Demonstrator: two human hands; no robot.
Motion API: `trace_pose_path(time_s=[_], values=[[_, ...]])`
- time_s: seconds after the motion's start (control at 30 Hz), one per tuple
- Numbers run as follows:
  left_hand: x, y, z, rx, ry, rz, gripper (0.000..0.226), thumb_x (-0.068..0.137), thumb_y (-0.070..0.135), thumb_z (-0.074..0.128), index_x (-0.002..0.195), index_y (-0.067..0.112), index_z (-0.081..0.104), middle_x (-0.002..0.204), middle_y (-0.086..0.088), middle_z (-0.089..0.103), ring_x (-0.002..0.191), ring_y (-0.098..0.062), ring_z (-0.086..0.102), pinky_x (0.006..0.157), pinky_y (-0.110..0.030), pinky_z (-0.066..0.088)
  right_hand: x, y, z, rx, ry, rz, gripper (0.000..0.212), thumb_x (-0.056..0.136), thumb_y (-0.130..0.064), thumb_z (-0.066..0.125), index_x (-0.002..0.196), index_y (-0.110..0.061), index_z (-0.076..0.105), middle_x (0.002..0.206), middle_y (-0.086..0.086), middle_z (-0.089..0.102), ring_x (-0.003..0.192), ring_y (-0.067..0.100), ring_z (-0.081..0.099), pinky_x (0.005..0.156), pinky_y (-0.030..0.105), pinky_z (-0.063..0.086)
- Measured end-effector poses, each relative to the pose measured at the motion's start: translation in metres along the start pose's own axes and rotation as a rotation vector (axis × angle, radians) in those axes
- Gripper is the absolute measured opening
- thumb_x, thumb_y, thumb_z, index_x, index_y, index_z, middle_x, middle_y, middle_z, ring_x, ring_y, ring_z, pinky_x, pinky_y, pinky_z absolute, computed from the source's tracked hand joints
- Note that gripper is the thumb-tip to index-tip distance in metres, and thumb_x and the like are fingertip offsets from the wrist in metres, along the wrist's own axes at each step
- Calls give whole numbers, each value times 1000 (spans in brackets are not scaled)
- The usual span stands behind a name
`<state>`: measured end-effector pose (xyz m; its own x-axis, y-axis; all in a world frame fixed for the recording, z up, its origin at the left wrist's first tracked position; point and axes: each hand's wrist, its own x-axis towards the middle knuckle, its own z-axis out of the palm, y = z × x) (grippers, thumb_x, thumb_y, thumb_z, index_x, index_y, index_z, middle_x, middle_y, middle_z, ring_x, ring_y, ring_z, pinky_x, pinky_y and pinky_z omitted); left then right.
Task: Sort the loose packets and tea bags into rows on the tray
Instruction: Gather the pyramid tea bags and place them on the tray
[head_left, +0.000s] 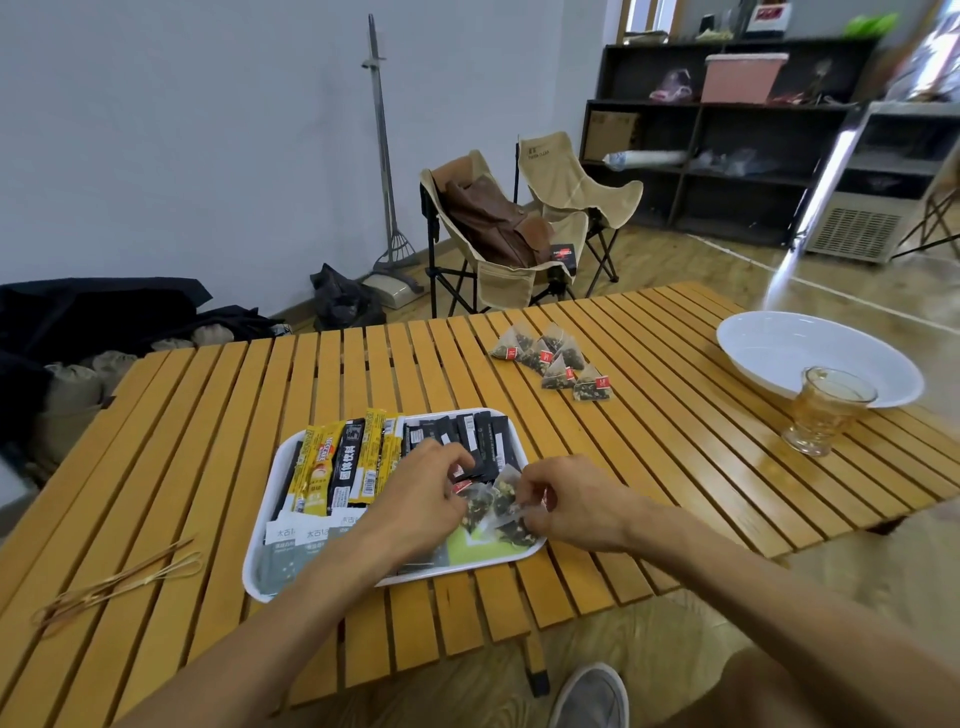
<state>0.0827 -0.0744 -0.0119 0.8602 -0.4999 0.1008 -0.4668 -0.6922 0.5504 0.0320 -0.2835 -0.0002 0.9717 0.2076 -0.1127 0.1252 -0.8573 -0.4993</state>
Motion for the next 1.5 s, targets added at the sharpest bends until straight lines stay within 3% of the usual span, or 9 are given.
trace_pose_path(time_s=[0.13,0.33,0.47,0.53,0.63,0.8,1.07,1.23,1.5], values=[[22,5,-6,-13,31,-5,31,91,6,53,118,20,60,102,4,51,85,-6,52,79,-22,41,8,28,-38,108,31,84,20,89,-26,72,108,-28,64,101,-11,63,93,6,61,74,20,48],[118,27,16,9,-6,-5,30,92,9,55,122,13,60,118,-6,57,106,-21,54,91,-35,48,66,98,-65,88,366,368,5,94,-18,65,98,-20,66,97,0,68,89,13,66,66,20,48],[183,43,45,11,-56,-4,56,91,5,57,144,13,43,143,-11,44,129,-28,47,98,-32,42,106,132,-72,116,453,502,61,89,-26,75,143,-17,48,122,10,66,92,13,60,67,25,47],[206,49,56,37,-87,10,71,89,2,59,152,16,30,153,-11,33,135,-30,41,102,-35,42,120,140,-74,133,422,522,72,84,-29,79,147,-18,44,125,10,66,92,12,58,69,26,48],[230,50,68,89,-119,28,80,88,2,61,155,23,22,159,-12,20,125,-30,52,95,-36,52,135,149,-71,144,382,526,47,84,-28,79,126,-20,61,107,4,71,91,13,67,77,32,58],[241,40,84,281,-72,112,42,89,6,63,128,18,53,129,-10,51,103,-25,57,86,-42,53,137,152,-62,117,408,498,17,88,-25,74,103,-25,67,91,-2,72,79,9,68,59,23,52],[214,36,63,193,0,108,7,92,13,59,92,19,61,92,-3,64,84,-23,61,75,-43,56,116,124,-58,146,433,483,10,90,-26,73,97,-24,66,95,0,71,78,12,68,66,32,60],[143,26,1,62,99,117,16,94,28,60,79,27,56,77,8,60,71,-10,56,63,-30,48,83,70,-63,260,437,347,11,86,-30,77,89,-26,67,101,-5,70,79,6,66,58,21,48],[-14,14,-27,16,-69,55,17,92,37,66,78,28,61,72,9,61,68,-2,55,58,-25,45,41,-20,-35,327,363,258,12,87,-24,74,87,-14,69,85,7,74,83,29,73,73,49,61]])
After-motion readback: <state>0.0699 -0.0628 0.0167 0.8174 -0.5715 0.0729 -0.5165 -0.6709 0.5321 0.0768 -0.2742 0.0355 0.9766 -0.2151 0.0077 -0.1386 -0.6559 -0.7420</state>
